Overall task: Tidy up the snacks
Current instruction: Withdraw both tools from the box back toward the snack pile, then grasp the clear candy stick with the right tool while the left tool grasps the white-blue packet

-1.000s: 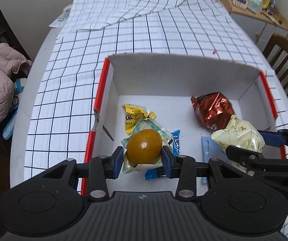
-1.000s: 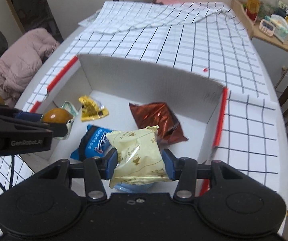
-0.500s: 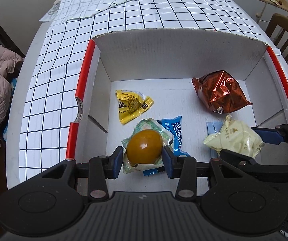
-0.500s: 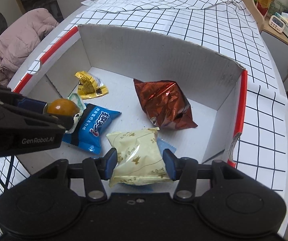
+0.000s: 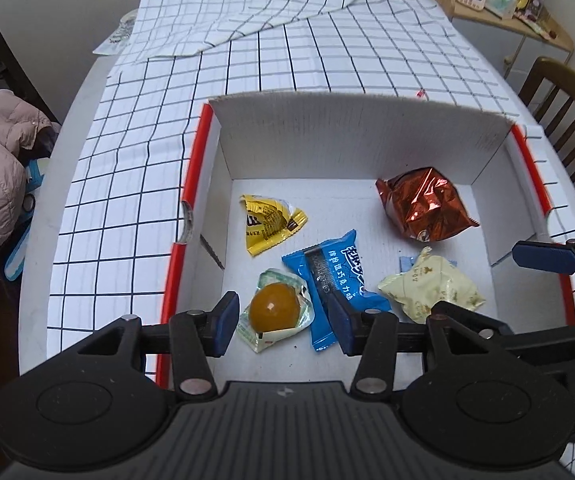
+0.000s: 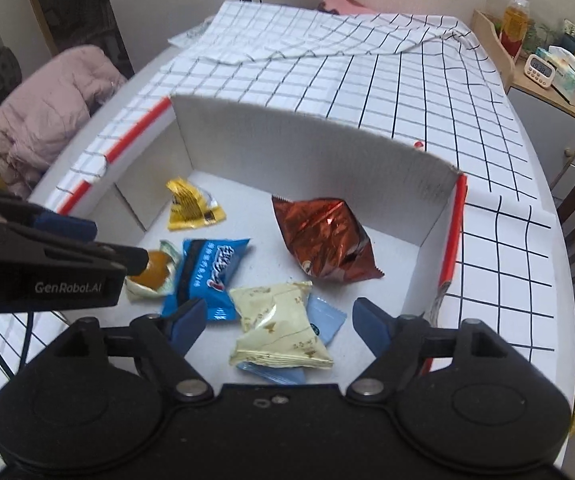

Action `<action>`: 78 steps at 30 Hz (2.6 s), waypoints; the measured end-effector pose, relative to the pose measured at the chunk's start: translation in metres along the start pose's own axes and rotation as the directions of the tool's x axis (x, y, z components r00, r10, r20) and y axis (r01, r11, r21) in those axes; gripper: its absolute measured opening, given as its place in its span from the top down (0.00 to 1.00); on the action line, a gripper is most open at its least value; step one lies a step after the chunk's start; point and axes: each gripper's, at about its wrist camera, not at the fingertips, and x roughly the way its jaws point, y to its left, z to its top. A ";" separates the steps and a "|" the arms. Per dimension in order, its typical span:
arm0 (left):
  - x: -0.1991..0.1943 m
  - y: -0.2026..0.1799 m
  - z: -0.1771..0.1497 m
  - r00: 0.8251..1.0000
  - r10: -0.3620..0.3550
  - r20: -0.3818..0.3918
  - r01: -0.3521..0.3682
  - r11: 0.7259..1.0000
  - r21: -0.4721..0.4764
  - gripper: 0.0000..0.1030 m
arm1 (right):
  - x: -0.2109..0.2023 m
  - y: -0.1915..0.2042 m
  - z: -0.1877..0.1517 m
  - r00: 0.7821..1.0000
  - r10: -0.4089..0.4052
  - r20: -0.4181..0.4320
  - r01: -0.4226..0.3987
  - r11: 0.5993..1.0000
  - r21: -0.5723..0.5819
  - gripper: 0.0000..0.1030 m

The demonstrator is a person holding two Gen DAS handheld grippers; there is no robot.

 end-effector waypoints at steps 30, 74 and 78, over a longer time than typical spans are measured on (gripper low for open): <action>-0.127 0.035 -0.090 0.954 -0.124 0.272 0.129 0.992 0.000 0.31 | -0.137 0.040 -0.070 0.956 0.080 0.282 -0.082 0.997 -0.005 0.04; -0.008 0.015 -0.228 1.000 -0.010 0.009 0.010 0.999 0.044 0.17 | -0.046 0.131 -0.233 0.992 0.106 -0.074 -0.119 0.972 -0.201 0.34; -0.003 0.015 -0.228 1.000 -0.013 -0.001 0.013 1.000 0.025 0.23 | -0.045 0.137 -0.235 0.991 0.109 -0.079 -0.125 0.962 -0.242 0.46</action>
